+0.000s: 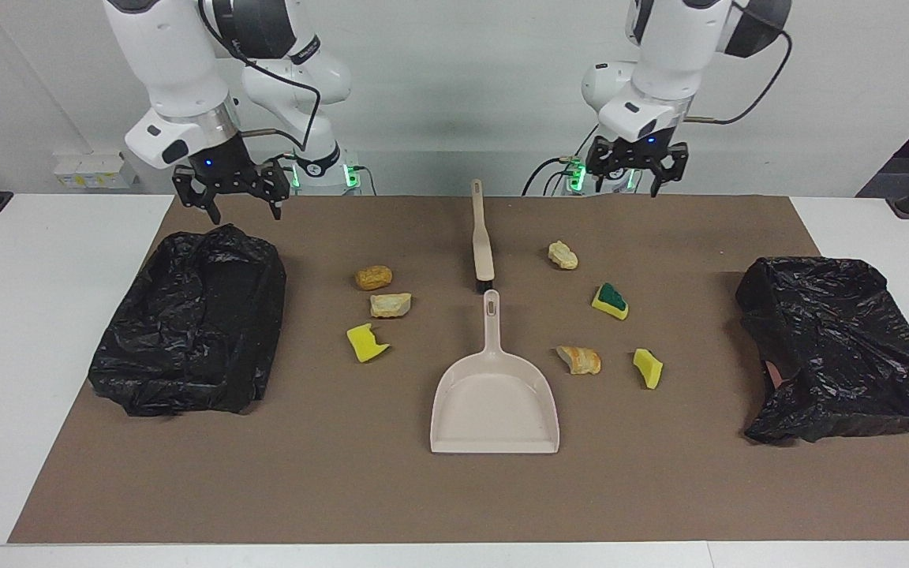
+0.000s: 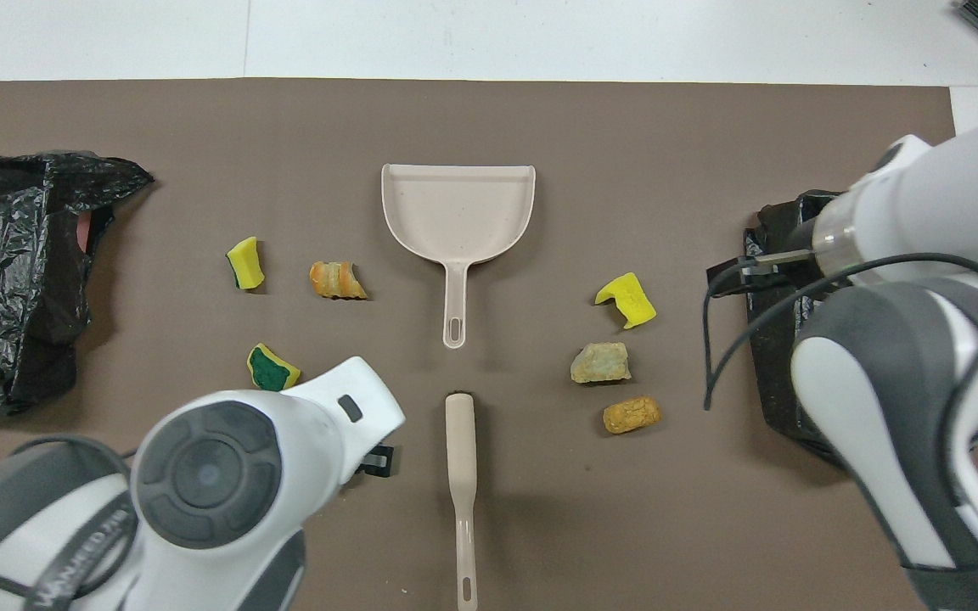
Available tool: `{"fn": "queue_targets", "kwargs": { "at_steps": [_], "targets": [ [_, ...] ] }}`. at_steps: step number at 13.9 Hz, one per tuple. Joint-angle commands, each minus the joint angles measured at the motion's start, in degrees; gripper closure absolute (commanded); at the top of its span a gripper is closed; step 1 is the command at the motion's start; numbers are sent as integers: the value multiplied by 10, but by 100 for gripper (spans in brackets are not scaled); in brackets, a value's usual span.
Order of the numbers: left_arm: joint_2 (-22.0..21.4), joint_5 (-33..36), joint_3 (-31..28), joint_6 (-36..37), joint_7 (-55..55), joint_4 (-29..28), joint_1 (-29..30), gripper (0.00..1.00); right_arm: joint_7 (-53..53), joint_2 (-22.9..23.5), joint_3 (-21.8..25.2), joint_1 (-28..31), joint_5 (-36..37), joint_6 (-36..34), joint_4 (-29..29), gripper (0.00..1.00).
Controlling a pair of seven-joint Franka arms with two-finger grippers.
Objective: Sweep and dump trash in bin
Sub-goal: 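Reach the right gripper to the dustpan handle while the left gripper reaches the brush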
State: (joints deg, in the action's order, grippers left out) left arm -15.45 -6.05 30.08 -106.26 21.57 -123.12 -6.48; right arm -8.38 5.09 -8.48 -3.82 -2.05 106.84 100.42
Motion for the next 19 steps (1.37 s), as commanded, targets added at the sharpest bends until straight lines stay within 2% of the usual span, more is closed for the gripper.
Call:
{"fn": "queue_targets", "kwargs": {
  "at_steps": [1, 5, 7, 9, 11, 12, 15, 18, 19],
  "targets": [
    [-24, -30, 51, -57, 39, -57, 4, 0, -71, 48, -40, -4, -8, 47, -14, 0],
    [16, -57, 142, -153, 117, -110, 3, 0, -198, 121, -75, -33, 0, 72, -52, 0],
    [61, -57, 188, -199, 171, -121, 4, 0, -253, 164, -94, -41, 1, 72, -90, 0],
    [88, -57, 193, -237, 190, -132, 2, 0, -288, 207, -120, -53, 7, 73, -136, 0],
    [86, -57, 195, -238, 194, -141, -4, 0, -348, 263, -122, -97, 41, 83, -197, 0],
    [85, -57, 196, -237, 196, -143, -5, 5, -353, 284, -122, -108, 61, 86, -220, 0],
    [84, -57, 198, -228, 196, -146, -5, 26, -358, 317, -124, -133, 91, 111, -233, 0],
    [85, -61, 198, -218, 197, -144, -6, 72, -357, 327, -126, -135, 96, 136, -233, 0],
    [86, -61, 198, -212, 196, -141, -6, 93, -358, 342, -126, -146, 107, 142, -235, 0]
  ]
}}
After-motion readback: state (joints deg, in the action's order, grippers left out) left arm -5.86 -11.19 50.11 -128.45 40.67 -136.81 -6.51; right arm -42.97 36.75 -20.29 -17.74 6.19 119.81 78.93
